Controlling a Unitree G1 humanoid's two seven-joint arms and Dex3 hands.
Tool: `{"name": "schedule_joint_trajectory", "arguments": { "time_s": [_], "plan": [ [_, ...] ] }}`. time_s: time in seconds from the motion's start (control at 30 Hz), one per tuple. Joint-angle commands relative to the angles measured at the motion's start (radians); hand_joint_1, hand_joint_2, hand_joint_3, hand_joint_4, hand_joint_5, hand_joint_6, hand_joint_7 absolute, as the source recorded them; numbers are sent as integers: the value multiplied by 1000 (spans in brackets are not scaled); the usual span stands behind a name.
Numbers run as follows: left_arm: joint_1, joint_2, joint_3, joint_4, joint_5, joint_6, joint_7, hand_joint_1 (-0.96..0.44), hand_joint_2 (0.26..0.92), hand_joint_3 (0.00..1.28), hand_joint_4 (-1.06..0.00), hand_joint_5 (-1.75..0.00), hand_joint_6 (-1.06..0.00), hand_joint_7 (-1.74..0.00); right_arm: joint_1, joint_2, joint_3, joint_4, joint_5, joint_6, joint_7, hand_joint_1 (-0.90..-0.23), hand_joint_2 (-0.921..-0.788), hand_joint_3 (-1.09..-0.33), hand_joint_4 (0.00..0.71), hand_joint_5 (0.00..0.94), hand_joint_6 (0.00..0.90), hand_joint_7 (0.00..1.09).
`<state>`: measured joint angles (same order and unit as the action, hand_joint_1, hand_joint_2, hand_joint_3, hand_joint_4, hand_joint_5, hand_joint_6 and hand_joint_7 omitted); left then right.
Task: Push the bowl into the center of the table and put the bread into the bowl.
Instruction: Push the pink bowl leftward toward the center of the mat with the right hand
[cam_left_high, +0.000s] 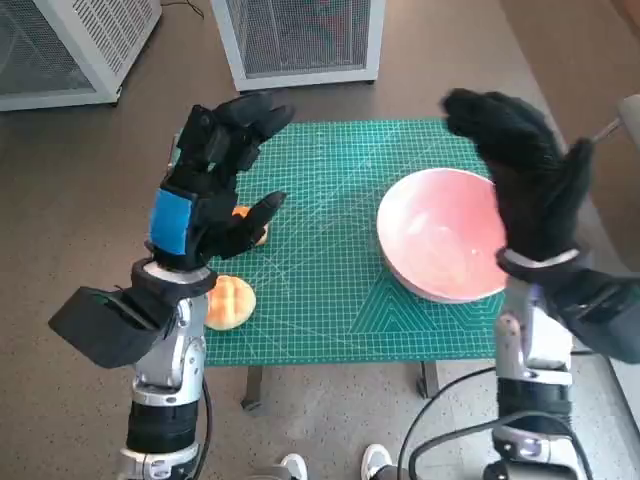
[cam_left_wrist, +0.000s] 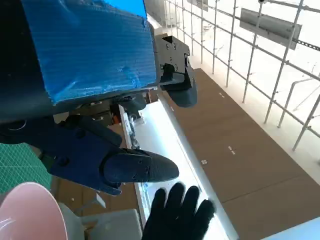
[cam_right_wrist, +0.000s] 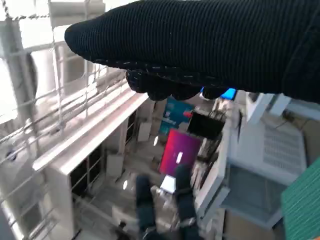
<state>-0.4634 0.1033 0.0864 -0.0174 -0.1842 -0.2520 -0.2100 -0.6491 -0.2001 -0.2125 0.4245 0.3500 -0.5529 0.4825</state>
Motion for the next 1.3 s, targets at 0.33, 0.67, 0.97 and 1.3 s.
{"name": "schedule_joint_trajectory", "arguments": {
  "time_s": [0.33, 0.67, 0.97, 1.3],
  "plan": [
    [15, 0, 6, 2, -25, -7, -11, -382, 921, 281, -321, -490, -157, -827, -98, -111, -116, 466, -83, -155, -148, -468, -921, -507, 327, 0, 14, 544],
    [21, 1, 9, -10, -43, 10, -20, -382, 921, 281, -325, -475, -151, -809, -118, -139, -183, 674, -64, -122, -235, -423, -921, -593, 321, 3, 10, 581],
    [22, 8, 12, -10, -53, 16, -34, -377, 921, 284, -323, -458, -147, -798, -117, -128, -231, 794, -43, -50, -268, -400, -921, -596, 322, 3, 55, 608],
    [28, 20, 18, -12, -59, 21, -48, -379, 921, 281, -342, -425, -131, -771, -92, -111, -239, 855, -49, 36, -275, -381, -921, -655, 298, 0, 55, 577]
  ]
}}
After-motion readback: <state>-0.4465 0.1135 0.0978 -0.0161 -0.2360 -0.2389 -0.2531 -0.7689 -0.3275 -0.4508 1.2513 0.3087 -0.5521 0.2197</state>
